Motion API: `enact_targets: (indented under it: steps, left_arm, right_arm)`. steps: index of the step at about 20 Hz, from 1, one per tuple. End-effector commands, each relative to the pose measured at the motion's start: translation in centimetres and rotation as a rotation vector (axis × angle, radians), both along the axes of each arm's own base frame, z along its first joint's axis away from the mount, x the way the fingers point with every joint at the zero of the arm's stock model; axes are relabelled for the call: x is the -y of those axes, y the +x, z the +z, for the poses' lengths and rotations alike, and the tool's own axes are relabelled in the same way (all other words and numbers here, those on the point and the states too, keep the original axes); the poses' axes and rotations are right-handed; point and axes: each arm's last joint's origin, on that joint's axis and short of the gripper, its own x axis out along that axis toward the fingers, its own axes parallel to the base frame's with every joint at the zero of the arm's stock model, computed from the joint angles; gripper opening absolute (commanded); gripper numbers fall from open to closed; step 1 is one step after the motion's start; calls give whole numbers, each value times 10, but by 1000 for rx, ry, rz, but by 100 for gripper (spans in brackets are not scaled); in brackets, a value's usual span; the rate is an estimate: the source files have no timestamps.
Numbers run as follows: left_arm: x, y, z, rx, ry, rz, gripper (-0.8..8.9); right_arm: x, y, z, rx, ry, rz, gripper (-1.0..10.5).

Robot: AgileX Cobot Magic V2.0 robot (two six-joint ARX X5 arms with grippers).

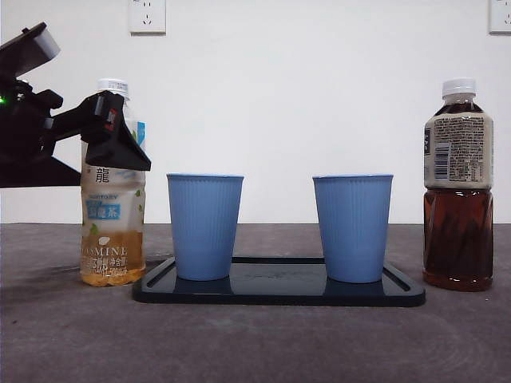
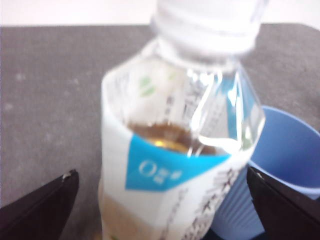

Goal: Pour the drink into the cup

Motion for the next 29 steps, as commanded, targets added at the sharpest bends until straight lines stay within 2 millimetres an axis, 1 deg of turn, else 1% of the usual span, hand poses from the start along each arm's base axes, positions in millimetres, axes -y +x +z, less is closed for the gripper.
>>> enact_targets:
  steps: [1,4,10,12,14,15,16,20,22,24,26,29]
  left_arm:
    - [2,5,-5,16,15,-7,557]
    - [4,9,-11,27,11,-7,545]
    - [5,12,-14,37,8,-7,371]
    - [5,12,-14,36,10,-7,330]
    - [5,12,-14,37,11,-7,327]
    - [5,12,-14,38,11,-7,274]
    - [5,12,-14,39,11,-7,243]
    - [5,13,-13,44,8,-7,238]
    - [5,12,-7,59,4,-7,239]
    - [4,10,5,77,-2,-7,240]
    - [4,9,23,37,13,-8,240]
    - [5,7,57,-88,56,-18,239]
  right_arm:
    - [0,-1,5,25,3,5,487]
    - [0,-1,5,24,3,5,487]
    - [1,-1,5,25,1,2,487]
    - [1,-1,5,24,2,2,487]
    - [1,-1,5,23,5,1,487]
    - [1,-1,5,23,5,0,487]
    - [1,-1,5,23,5,0,487]
    - [1,-1,5,22,8,-1,487]
    - [1,-1,5,23,8,0,487]
    - [1,-1,5,23,8,0,487]
    - [1,-1,5,24,8,0,487]
    - [0,-1,6,37,13,0,487]
